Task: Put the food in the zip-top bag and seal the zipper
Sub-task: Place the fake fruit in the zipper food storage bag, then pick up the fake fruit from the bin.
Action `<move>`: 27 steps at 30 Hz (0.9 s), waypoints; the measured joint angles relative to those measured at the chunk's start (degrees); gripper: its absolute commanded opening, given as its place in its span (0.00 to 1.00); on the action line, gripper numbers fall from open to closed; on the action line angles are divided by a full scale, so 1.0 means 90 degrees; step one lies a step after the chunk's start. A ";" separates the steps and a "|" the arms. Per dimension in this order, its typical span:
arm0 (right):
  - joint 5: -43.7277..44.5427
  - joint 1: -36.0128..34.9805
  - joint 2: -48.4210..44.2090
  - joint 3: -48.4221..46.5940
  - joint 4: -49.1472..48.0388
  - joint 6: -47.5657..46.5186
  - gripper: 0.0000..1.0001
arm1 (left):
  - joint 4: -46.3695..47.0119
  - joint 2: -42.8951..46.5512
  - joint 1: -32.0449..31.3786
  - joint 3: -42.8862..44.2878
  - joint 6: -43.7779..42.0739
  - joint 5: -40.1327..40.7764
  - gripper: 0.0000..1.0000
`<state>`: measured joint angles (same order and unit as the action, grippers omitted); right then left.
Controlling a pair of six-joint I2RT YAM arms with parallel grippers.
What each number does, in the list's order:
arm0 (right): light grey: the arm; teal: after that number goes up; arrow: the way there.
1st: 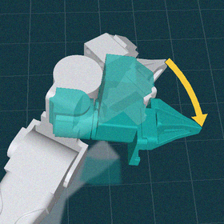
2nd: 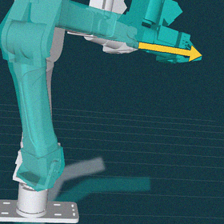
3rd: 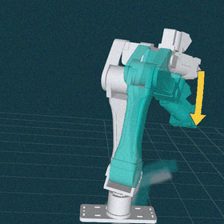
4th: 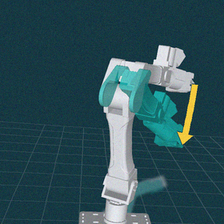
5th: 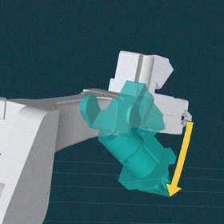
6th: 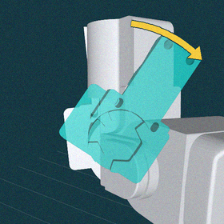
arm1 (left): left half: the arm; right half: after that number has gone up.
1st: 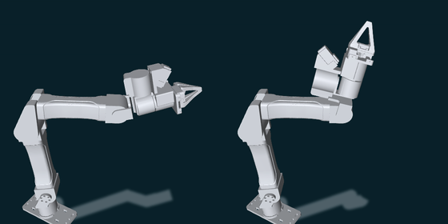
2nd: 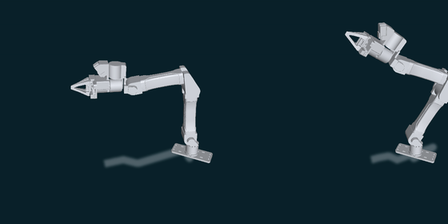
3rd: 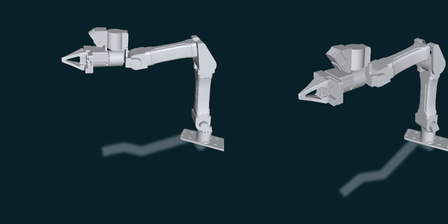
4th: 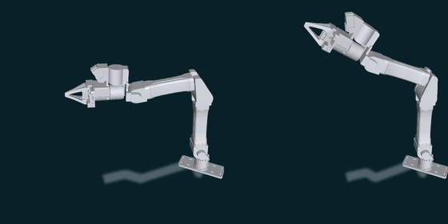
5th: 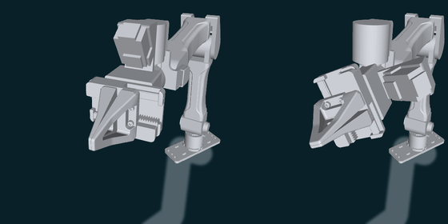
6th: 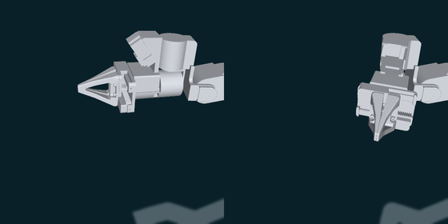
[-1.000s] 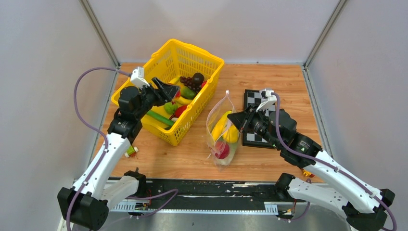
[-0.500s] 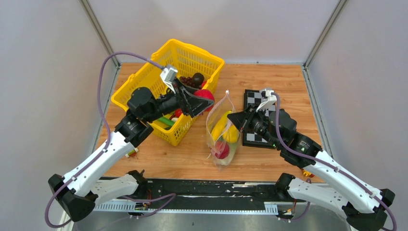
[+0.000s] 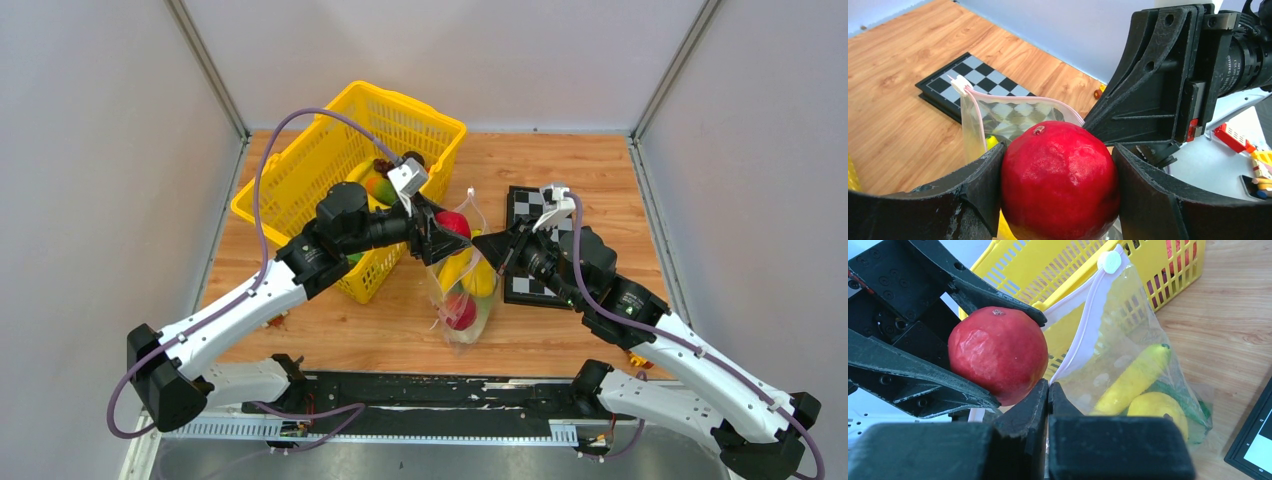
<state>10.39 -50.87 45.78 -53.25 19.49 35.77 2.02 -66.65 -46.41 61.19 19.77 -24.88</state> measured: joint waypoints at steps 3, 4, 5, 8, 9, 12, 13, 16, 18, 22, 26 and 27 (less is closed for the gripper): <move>0.0000 0.0000 0.0000 0.0000 0.0000 0.0000 0.00 | 0.0000 0.0000 -0.0015 -0.0002 -0.0168 0.0049 0.64; 0.0000 0.0000 0.0000 0.0000 0.0000 0.0000 0.00 | -0.0017 0.0000 -0.0015 -0.0002 -0.0240 0.0073 0.69; 0.0000 0.0000 0.0000 0.0000 0.0000 0.0000 0.00 | -0.0051 0.0000 -0.0015 -0.0002 -0.0301 0.0107 0.74; 0.0000 0.0000 -0.0002 0.0000 -0.0002 0.0000 0.00 | -0.0112 0.0000 -0.0015 -0.0002 -0.0447 0.0165 0.80; 0.0000 0.0000 -0.0002 0.0000 -0.0002 -0.0002 0.00 | -0.0112 0.0000 -0.0015 -0.0002 -0.0478 0.0168 0.85; 0.0000 0.0000 -0.0005 0.0000 0.0000 0.0000 0.00 | -0.0112 0.0005 -0.0019 -0.0002 -0.0578 0.0187 0.93; 0.0002 0.0000 -0.0010 0.0000 0.0000 0.0000 0.00 | -0.0112 0.0010 -0.0022 -0.0002 -0.0590 0.0211 0.98; 0.0002 0.0000 -0.0027 0.0000 0.0000 -0.0002 0.00 | -0.0107 0.0061 -0.0032 -0.0002 -0.0629 0.0357 1.00; 0.0005 0.0000 -0.0034 0.0002 0.0007 0.0000 0.00 | -0.0104 0.0109 -0.0036 -0.0007 -0.0644 0.0452 1.00; 0.0005 0.0000 -0.0073 0.0007 0.0017 -0.0002 0.00 | -0.0104 0.0214 -0.0036 -0.0007 -0.0658 0.0619 1.00; 0.0007 0.0000 -0.0095 0.0012 0.0027 -0.0002 0.00 | -0.0119 0.0384 -0.0039 -0.0012 -0.0695 0.1032 1.00; 0.0010 0.0000 -0.0097 0.0012 0.0034 -0.0002 0.00 | -0.0134 0.0452 -0.0039 -0.0012 -0.0709 0.1183 1.00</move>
<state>10.48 -50.87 44.91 -53.15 19.79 35.75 0.82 -62.59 -46.76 61.08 13.39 -14.24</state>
